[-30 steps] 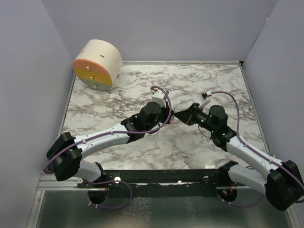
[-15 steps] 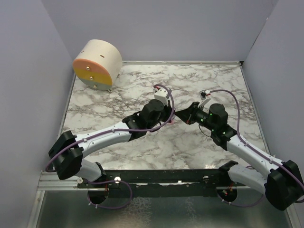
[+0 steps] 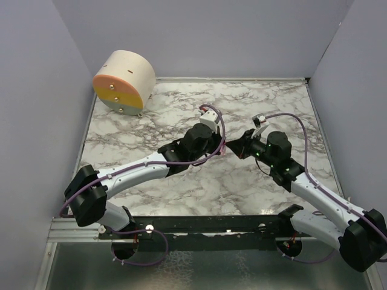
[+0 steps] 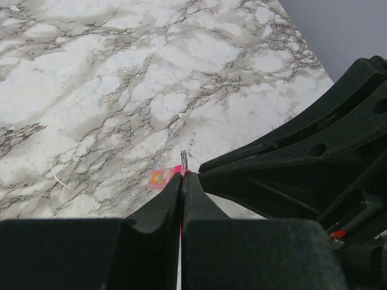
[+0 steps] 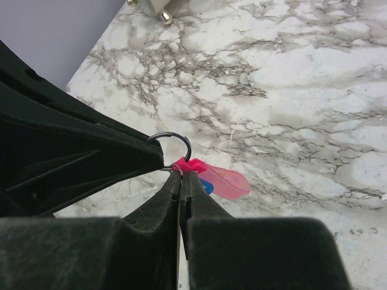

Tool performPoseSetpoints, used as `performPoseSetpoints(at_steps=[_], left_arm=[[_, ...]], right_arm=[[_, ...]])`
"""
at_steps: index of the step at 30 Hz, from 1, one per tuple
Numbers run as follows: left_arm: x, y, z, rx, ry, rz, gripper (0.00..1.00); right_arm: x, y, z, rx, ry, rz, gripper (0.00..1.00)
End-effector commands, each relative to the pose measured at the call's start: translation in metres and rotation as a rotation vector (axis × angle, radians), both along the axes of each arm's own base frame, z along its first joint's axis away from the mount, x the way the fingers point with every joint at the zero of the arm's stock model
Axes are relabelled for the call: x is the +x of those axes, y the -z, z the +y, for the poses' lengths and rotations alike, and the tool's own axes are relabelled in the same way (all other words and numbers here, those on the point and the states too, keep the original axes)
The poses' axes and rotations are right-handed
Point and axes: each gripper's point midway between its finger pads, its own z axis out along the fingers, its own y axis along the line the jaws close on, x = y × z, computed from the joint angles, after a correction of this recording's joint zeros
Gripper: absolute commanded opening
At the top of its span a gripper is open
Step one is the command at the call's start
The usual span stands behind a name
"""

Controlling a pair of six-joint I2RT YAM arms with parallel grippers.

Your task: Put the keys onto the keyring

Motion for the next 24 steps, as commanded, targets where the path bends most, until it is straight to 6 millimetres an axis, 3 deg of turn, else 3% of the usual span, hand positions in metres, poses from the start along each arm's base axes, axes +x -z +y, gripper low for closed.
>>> performPoseSetpoints(at_steps=[1, 24], left_arm=[[-0.003, -0.025, -0.014, -0.048, 0.047, -0.015, 0.0], [-0.025, -0.008, -0.034, 0.012, 0.224, 0.162, 0.0]], right_arm=[[0.009, -0.003, -0.017, -0.082, 0.073, -0.055, 0.01], [0.008, -0.028, -0.038, -0.21, 0.088, -0.351, 0.01]])
